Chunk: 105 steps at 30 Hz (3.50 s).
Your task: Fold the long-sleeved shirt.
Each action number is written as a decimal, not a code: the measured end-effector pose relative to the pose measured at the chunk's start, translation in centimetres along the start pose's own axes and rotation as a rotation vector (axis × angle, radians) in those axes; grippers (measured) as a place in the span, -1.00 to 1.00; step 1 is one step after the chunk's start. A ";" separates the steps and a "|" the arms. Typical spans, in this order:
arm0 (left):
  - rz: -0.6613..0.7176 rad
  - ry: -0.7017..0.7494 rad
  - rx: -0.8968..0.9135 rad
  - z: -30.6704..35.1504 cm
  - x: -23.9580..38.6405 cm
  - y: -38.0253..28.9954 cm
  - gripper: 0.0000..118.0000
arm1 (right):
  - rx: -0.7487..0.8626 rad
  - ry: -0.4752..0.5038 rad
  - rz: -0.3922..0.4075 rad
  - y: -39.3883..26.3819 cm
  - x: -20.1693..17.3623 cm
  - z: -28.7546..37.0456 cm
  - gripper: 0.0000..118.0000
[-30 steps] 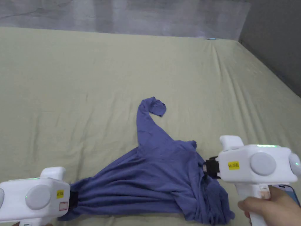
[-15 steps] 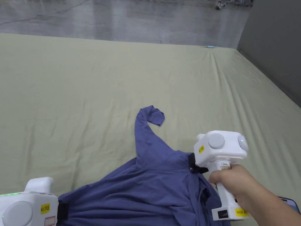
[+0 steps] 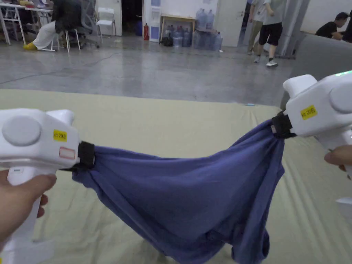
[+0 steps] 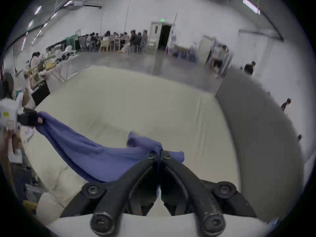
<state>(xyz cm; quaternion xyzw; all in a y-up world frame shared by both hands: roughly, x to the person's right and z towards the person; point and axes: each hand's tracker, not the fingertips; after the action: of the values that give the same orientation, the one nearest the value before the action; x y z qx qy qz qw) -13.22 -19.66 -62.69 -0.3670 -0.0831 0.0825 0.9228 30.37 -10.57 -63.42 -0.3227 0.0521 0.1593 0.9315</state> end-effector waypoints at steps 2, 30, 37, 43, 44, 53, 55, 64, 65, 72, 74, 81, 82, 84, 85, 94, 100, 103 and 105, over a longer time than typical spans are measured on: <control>-0.031 0.040 0.059 0.7 0.7 5.0 -0.94 | 0.039 -0.057 0.007 3.9 1.1 1.2 -1.00; 0.014 0.141 0.101 -6.8 -1.2 23.0 -0.95 | 0.110 -0.121 -0.141 14.0 3.5 -11.6 -1.00; -0.024 0.131 -0.212 -17.0 -3.5 5.6 -0.96 | -0.088 -0.061 -0.036 -5.1 -2.0 -21.1 -1.00; -0.025 0.085 -0.338 -15.9 -4.8 -7.6 -0.97 | -0.162 0.042 -0.018 -18.7 -4.4 -17.7 -1.00; -0.091 0.094 -0.365 -14.9 -4.5 -9.6 -0.97 | -0.177 0.047 -0.018 -20.6 -4.7 -16.6 -1.00; -0.101 0.072 -0.502 -7.5 -3.4 -23.9 -0.97 | -0.326 0.118 0.023 -32.7 -8.1 -8.7 -1.00; -0.083 0.071 -0.540 -6.9 -3.7 -26.5 -0.97 | -0.361 0.117 0.055 -34.9 -9.0 -8.0 -1.00; -0.019 0.082 -0.564 -6.5 -3.8 -30.8 -0.97 | -0.472 0.147 -0.061 -38.1 -10.1 -7.7 -1.00; -0.024 0.088 -0.569 -6.6 -3.7 -31.1 -0.97 | -0.495 0.153 -0.099 -38.3 -10.0 -8.0 -1.00; 0.057 0.080 -0.545 -6.1 -4.3 -30.4 -0.47 | -0.490 0.166 -0.162 -38.5 -8.6 -8.6 -0.56; 0.114 0.049 -0.477 -3.4 -3.8 -29.2 0.86 | -0.449 0.153 -0.223 -37.2 -7.1 -6.2 0.52; 0.006 0.056 -0.443 3.6 -2.0 -30.4 0.66 | -0.301 0.202 -0.286 -36.2 -6.2 2.4 0.57; -0.013 0.067 -0.500 3.6 -1.8 -31.4 0.00 | -0.330 0.229 -0.269 -36.8 -7.0 2.3 0.25; -0.050 0.091 -0.527 2.9 -1.4 -33.1 -1.00 | -0.350 0.180 -0.194 -37.7 -8.6 2.8 -1.00; -0.054 0.106 -0.528 2.7 -1.2 -34.1 -1.00 | -0.367 0.155 -0.153 -38.1 -9.4 2.6 -1.00; 0.060 0.053 -0.386 -0.1 -3.8 -26.6 -1.00 | -0.317 0.237 -0.167 -35.5 -10.6 2.1 -1.00; 0.053 0.100 -0.294 -9.4 -6.0 -16.2 0.94 | -0.292 0.287 -0.248 -35.2 -10.5 1.9 -1.00; 0.116 0.149 -0.296 -16.4 -8.2 -12.4 0.94 | -0.308 0.286 -0.242 -35.1 -11.2 1.5 -1.00; 0.119 0.204 -0.309 -21.1 -9.1 -10.8 0.94 | -0.322 0.308 -0.261 -35.4 -11.4 1.0 -1.00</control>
<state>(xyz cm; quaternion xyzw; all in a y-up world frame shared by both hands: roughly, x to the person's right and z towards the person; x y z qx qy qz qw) -16.56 -43.36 -71.14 -0.5151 0.0212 0.0858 0.8526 31.31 -39.16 -39.70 -0.4912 0.1252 -0.0069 0.8620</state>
